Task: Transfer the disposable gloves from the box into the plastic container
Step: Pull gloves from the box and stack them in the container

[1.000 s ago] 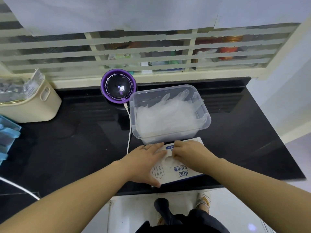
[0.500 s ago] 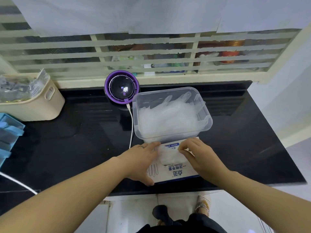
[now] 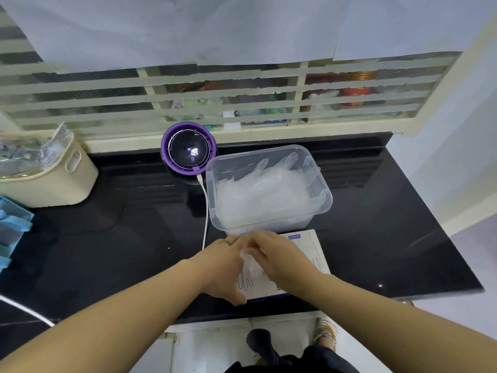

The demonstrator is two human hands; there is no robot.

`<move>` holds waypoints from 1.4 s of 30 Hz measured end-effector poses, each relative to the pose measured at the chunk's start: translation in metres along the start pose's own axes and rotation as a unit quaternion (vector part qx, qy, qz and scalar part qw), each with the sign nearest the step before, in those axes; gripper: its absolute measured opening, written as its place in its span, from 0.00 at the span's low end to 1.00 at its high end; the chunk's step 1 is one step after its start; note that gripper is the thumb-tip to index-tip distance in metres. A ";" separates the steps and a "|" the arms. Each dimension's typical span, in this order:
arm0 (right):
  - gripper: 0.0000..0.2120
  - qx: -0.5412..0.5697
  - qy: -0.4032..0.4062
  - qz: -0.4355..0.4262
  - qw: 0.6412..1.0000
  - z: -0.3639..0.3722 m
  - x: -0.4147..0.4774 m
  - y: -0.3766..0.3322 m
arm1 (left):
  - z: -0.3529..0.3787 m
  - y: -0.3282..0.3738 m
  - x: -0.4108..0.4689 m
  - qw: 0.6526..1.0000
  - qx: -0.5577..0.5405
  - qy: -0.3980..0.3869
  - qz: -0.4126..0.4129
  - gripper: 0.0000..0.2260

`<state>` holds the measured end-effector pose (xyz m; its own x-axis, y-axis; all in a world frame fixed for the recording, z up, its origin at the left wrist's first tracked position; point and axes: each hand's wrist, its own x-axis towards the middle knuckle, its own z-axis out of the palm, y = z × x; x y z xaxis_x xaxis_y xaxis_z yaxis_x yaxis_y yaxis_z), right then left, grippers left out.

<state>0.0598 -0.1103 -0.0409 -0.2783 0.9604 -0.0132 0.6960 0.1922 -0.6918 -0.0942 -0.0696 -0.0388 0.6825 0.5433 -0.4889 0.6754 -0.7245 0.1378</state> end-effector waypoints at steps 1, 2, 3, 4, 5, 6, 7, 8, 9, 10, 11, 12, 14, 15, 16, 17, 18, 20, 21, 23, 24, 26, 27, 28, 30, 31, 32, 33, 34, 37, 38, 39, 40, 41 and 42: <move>0.06 0.037 0.034 0.006 0.999 -0.004 0.003 -0.002 | 0.000 0.000 0.000 1.000 0.001 -0.002 -0.002 0.28; 0.04 0.072 0.078 0.006 0.994 -0.011 0.005 -0.002 | -0.001 0.000 0.000 1.000 0.003 -0.003 -0.002 0.29; 0.03 0.101 0.122 0.009 0.987 -0.020 0.007 -0.001 | -0.002 0.000 0.000 1.000 0.009 -0.001 0.002 0.31; 0.03 0.119 0.159 0.009 0.980 -0.032 0.010 -0.002 | -0.003 -0.001 0.000 1.000 0.020 0.003 0.006 0.34; 0.03 0.127 0.187 0.008 0.974 -0.045 0.012 -0.002 | -0.003 -0.002 0.001 0.999 0.033 0.002 0.009 0.37; 0.04 0.125 0.207 0.003 0.970 -0.058 0.014 -0.005 | -0.002 -0.003 0.002 0.999 0.037 0.000 0.011 0.41; 0.04 0.119 0.222 -0.002 0.968 -0.071 0.017 -0.007 | -0.001 -0.005 0.002 1.000 0.027 -0.007 0.011 0.44; 0.04 0.113 0.232 -0.007 0.966 -0.084 0.021 -0.011 | -0.001 -0.007 0.002 1.000 0.009 -0.012 0.013 0.46; 0.05 0.109 0.236 -0.013 0.966 -0.096 0.024 -0.016 | -0.002 -0.006 0.000 1.000 -0.012 -0.019 0.012 0.48; 0.05 0.104 0.233 -0.021 0.967 -0.108 0.027 -0.022 | -0.006 -0.006 -0.001 0.999 -0.044 -0.025 0.008 0.47; 0.05 0.096 0.225 -0.030 0.969 -0.119 0.030 -0.026 | -0.012 -0.005 -0.004 0.995 -0.091 -0.028 0.001 0.46; 0.05 0.086 0.213 -0.041 0.972 -0.128 0.033 -0.031 | -0.021 -0.004 -0.007 0.989 -0.145 -0.032 -0.008 0.44; 0.04 0.051 0.191 -0.072 0.978 -0.144 0.038 -0.038 | -0.046 -0.010 -0.016 0.965 -0.254 -0.057 -0.015 0.37; 0.04 0.034 0.183 -0.089 0.978 -0.149 0.040 -0.040 | -0.060 -0.014 -0.021 0.946 -0.315 -0.072 -0.013 0.33; 0.04 0.016 0.179 -0.107 0.978 -0.153 0.043 -0.042 | -0.074 -0.019 -0.026 0.921 -0.382 -0.070 -0.005 0.29; 0.04 -0.007 0.180 -0.129 0.975 -0.156 0.046 -0.043 | -0.088 -0.024 -0.030 0.888 -0.457 -0.050 0.004 0.24; 0.03 -0.038 0.183 -0.159 0.970 -0.158 0.048 -0.044 | -0.098 -0.029 -0.035 0.843 -0.538 -0.017 0.005 0.20; 0.06 -0.117 0.183 -0.229 0.949 -0.160 0.053 -0.045 | -0.111 -0.044 -0.041 0.723 -0.690 0.040 0.000 0.22; 0.08 -0.155 0.177 -0.260 0.936 -0.160 0.057 -0.045 | -0.115 -0.052 -0.043 0.675 -0.735 0.065 0.005 0.30; 0.11 -0.208 0.161 -0.302 0.916 -0.155 0.064 -0.040 | -0.121 -0.062 -0.042 0.629 -0.764 0.143 -0.005 0.36; 0.12 -0.226 0.153 -0.313 0.910 -0.150 0.069 -0.035 | -0.122 -0.063 -0.039 0.636 -0.741 0.215 -0.035 0.32; 0.13 -0.251 0.123 -0.318 0.906 -0.138 0.080 -0.022 | -0.120 -0.065 -0.030 0.680 -0.596 0.410 -0.121 0.20; 0.13 -0.259 0.104 -0.316 0.907 -0.131 0.085 -0.013 | -0.121 -0.060 -0.027 0.699 -0.492 0.498 -0.144 0.15; 0.13 -0.262 0.088 -0.313 0.908 -0.123 0.090 -0.005 | -0.122 -0.051 -0.026 0.728 -0.397 0.540 -0.141 0.13; 0.13 -0.257 0.067 -0.301 0.916 -0.106 0.101 0.012 | -0.122 -0.040 -0.017 0.817 -0.260 0.506 -0.094 0.13; 0.14 -0.251 0.058 -0.292 0.921 -0.097 0.106 0.018 | -0.121 -0.036 -0.009 0.860 -0.222 0.454 -0.072 0.14; 0.14 -0.242 0.051 -0.287 0.925 -0.089 0.112 0.024 | -0.117 -0.036 0.000 0.894 -0.201 0.397 -0.060 0.15; 0.14 -0.235 0.044 -0.283 0.929 -0.082 0.117 0.030 | -0.114 -0.036 0.010 0.917 -0.189 0.346 -0.058 0.17; 0.13 -0.232 0.036 -0.279 0.931 -0.076 0.120 0.035 | -0.109 -0.038 0.020 0.933 -0.182 0.306 -0.059 0.18; 0.07 -0.225 0.010 -0.274 0.935 -0.065 0.127 0.050 | -0.096 -0.041 0.041 0.955 -0.165 0.229 -0.093 0.21; 0.05 -0.219 -0.001 -0.275 0.936 -0.063 0.128 0.054 | -0.091 -0.043 0.046 0.959 -0.162 0.207 -0.104 0.22; 0.05 -0.214 -0.012 -0.276 0.937 -0.062 0.130 0.059 | -0.087 -0.045 0.052 0.963 -0.162 0.183 -0.115 0.23; 0.06 -0.210 -0.020 -0.279 0.937 -0.060 0.131 0.062 | -0.082 -0.047 0.057 0.965 -0.163 0.162 -0.124 0.24; 0.08 -0.206 -0.029 -0.280 0.937 -0.060 0.132 0.065 | -0.079 -0.048 0.062 0.968 -0.161 0.145 -0.128 0.23; 0.09 -0.202 -0.037 -0.278 0.938 -0.059 0.132 0.066 | -0.077 -0.048 0.066 0.969 -0.156 0.137 -0.130 0.22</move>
<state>0.1084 0.0412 -0.0459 -0.7081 0.6749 0.2077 0.6195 0.7349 -0.2760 -0.0601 0.0340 -0.0119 0.4971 0.8136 -0.3014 0.8572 -0.4068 0.3156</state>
